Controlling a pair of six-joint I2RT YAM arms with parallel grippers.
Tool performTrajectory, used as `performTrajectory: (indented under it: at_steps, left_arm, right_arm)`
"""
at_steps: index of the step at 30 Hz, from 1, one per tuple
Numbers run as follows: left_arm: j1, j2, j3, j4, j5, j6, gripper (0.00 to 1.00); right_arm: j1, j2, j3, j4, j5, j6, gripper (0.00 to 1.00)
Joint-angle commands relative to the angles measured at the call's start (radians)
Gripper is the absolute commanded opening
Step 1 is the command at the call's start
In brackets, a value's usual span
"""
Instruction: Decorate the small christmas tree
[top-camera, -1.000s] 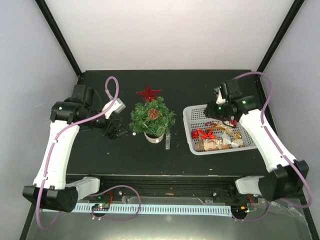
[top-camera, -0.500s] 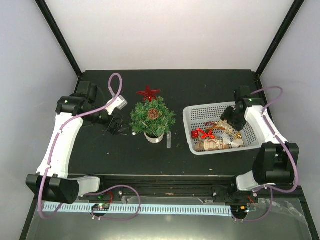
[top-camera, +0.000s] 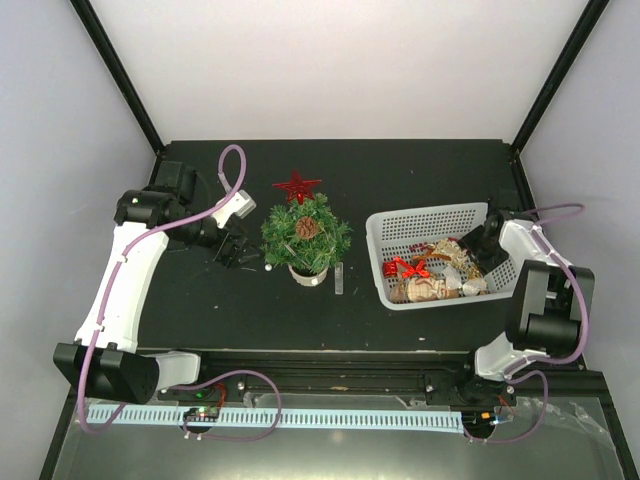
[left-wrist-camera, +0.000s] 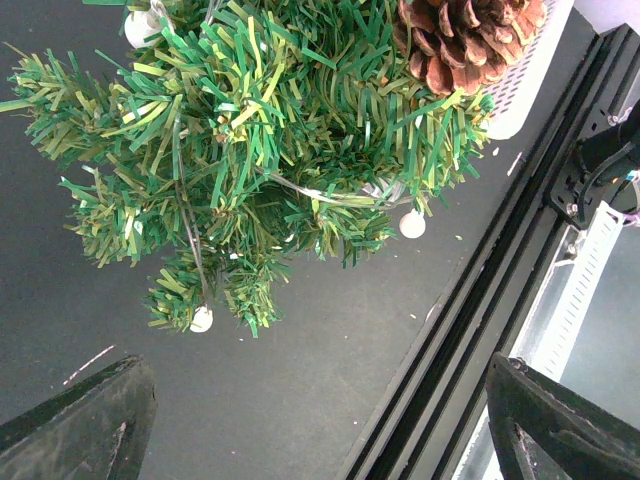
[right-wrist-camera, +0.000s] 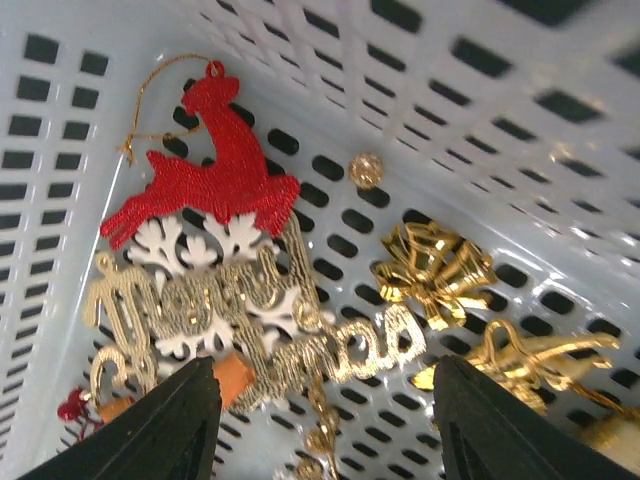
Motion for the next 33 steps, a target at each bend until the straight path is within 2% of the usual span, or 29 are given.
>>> performTrajectory:
  at_steps: [1,16,33]
  left_arm:
    - [0.007,-0.004,0.032,0.008,0.018,-0.001,0.90]
    - [0.008,-0.013,0.030,-0.003,0.014,0.002,0.90]
    - [0.008,-0.006,0.030,0.016,0.058,0.039,0.90]
  right_arm:
    - [-0.006,0.058,0.029,0.089,-0.001,0.051,0.60]
    - [-0.006,0.192,0.014,0.189,-0.073,0.017,0.55]
    - [-0.006,0.256,0.167,-0.071,-0.189,-0.260,0.59]
